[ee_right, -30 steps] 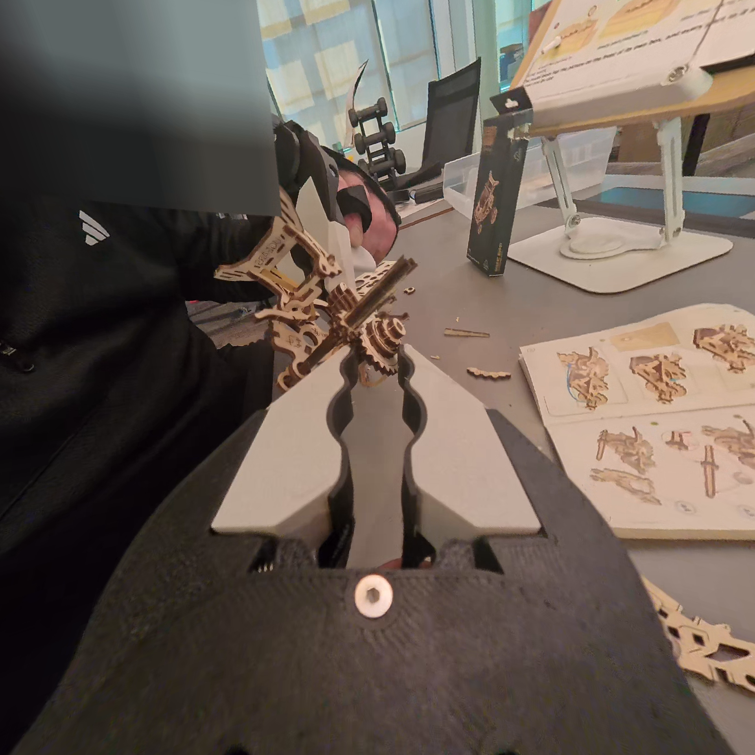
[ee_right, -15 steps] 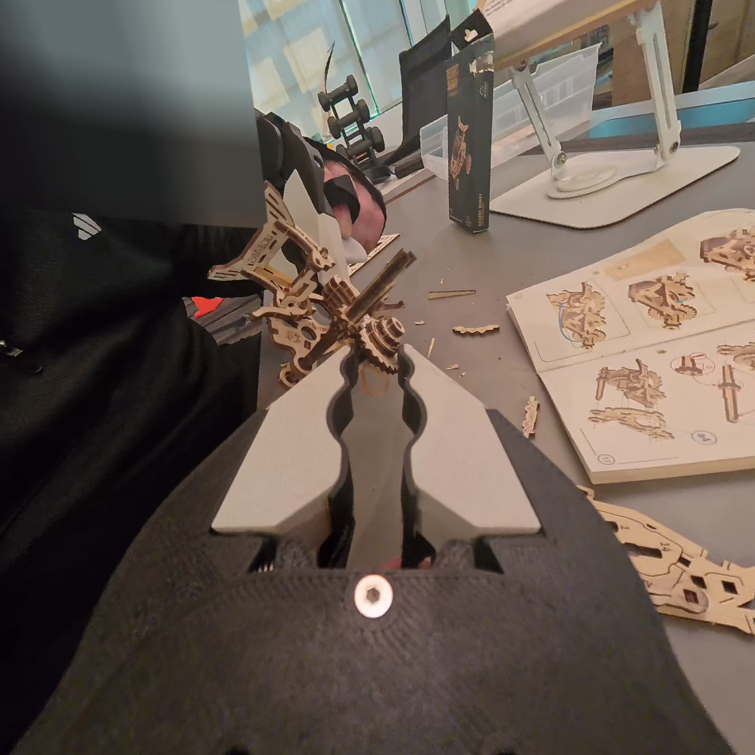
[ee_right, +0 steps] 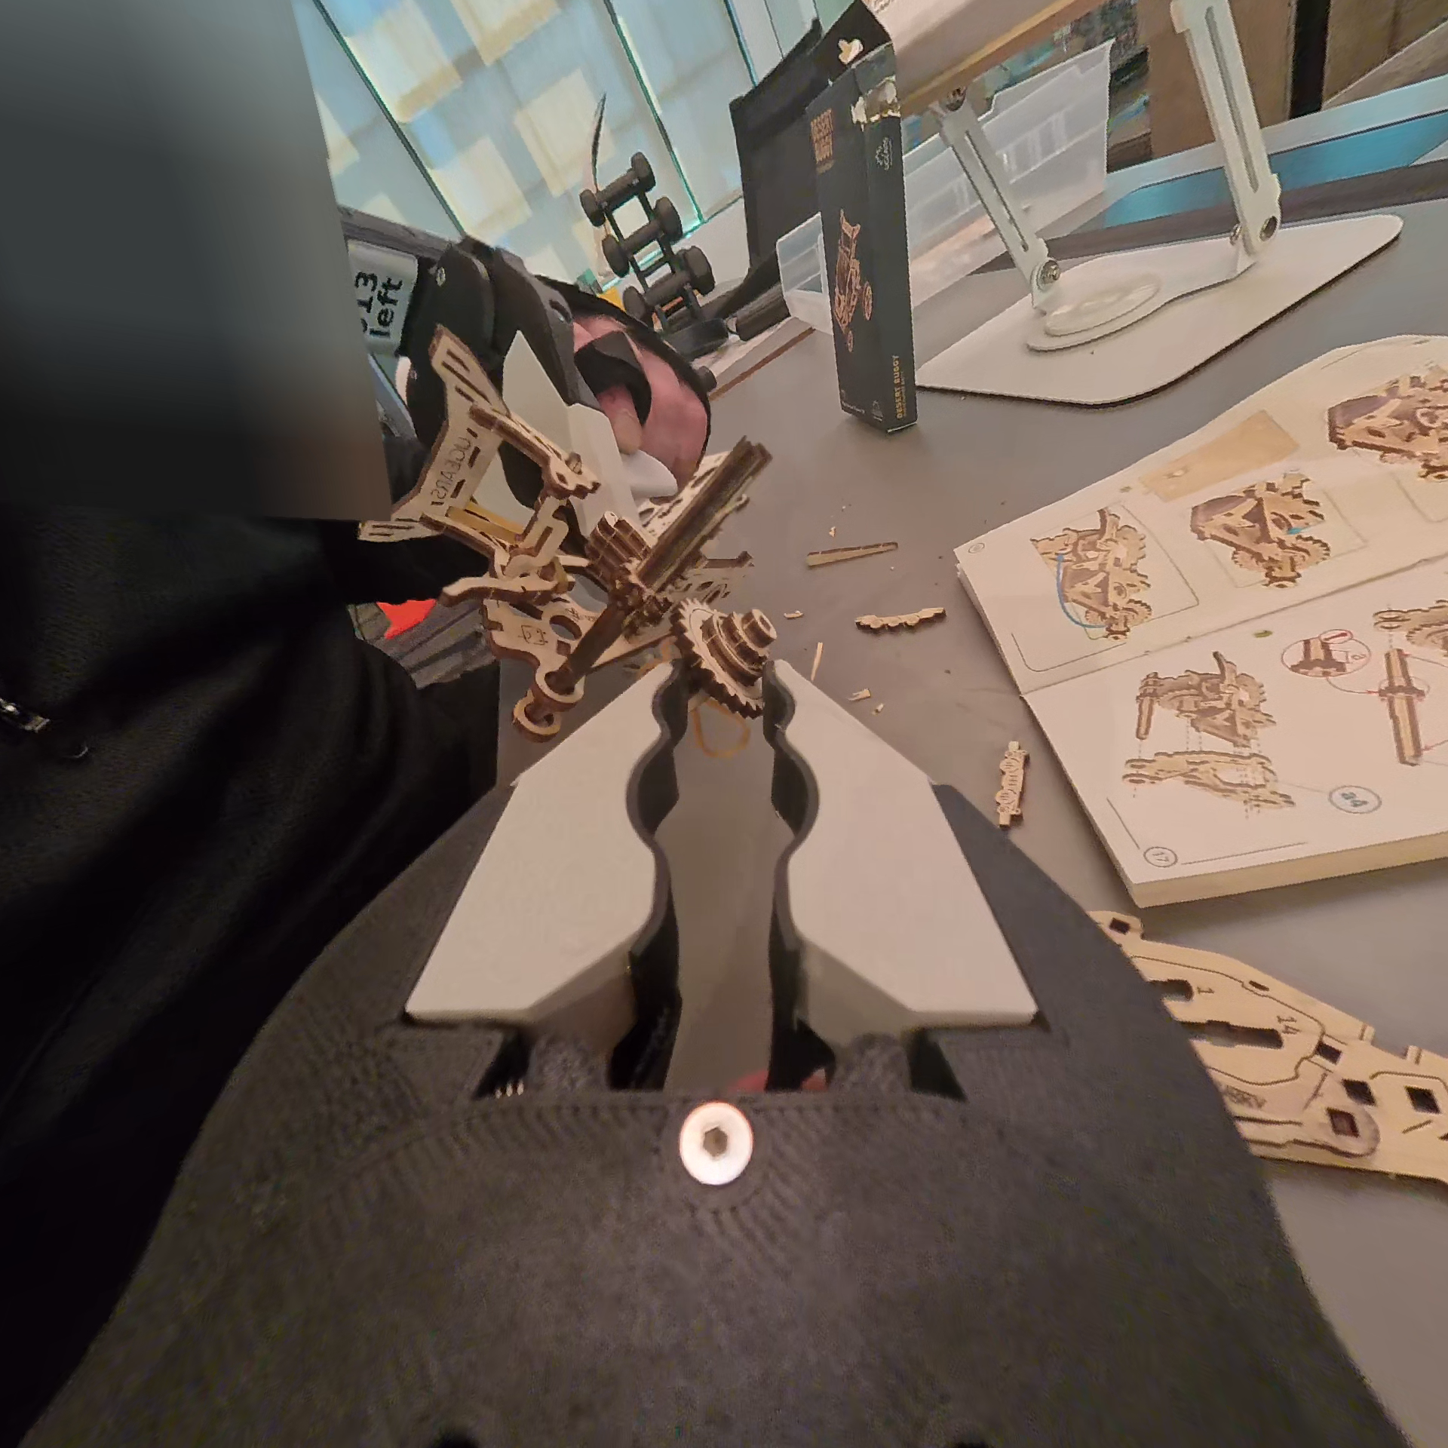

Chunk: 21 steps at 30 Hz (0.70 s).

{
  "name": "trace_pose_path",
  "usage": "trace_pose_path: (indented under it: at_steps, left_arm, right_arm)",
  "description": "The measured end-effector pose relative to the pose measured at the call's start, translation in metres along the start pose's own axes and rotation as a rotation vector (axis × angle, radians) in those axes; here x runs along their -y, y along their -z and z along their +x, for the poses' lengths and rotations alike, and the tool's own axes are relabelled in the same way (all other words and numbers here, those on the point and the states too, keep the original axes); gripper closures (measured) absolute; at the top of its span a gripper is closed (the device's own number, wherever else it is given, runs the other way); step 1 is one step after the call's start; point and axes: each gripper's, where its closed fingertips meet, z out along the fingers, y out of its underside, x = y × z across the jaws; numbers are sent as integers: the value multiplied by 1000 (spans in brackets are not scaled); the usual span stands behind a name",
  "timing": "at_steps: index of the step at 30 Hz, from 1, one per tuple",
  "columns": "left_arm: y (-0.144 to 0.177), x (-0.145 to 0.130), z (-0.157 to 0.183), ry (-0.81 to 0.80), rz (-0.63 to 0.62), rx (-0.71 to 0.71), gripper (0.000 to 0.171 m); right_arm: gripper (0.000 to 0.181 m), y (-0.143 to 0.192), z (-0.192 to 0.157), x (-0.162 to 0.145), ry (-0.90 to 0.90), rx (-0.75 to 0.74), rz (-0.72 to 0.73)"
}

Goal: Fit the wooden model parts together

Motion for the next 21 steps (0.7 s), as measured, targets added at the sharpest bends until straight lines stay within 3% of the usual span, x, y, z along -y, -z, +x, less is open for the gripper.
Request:
trace_pose_path:
  at_steps: [15, 21]
  left_arm:
    - [-4, 4, 1, -82, -34, 52, 171]
    - [-2, 6, 1, -87, -38, 58, 171]
  right_arm:
    - [166, 2, -3, 9, -27, 36, 74]
    - [166, 1, 7, 8, -175, 44, 58]
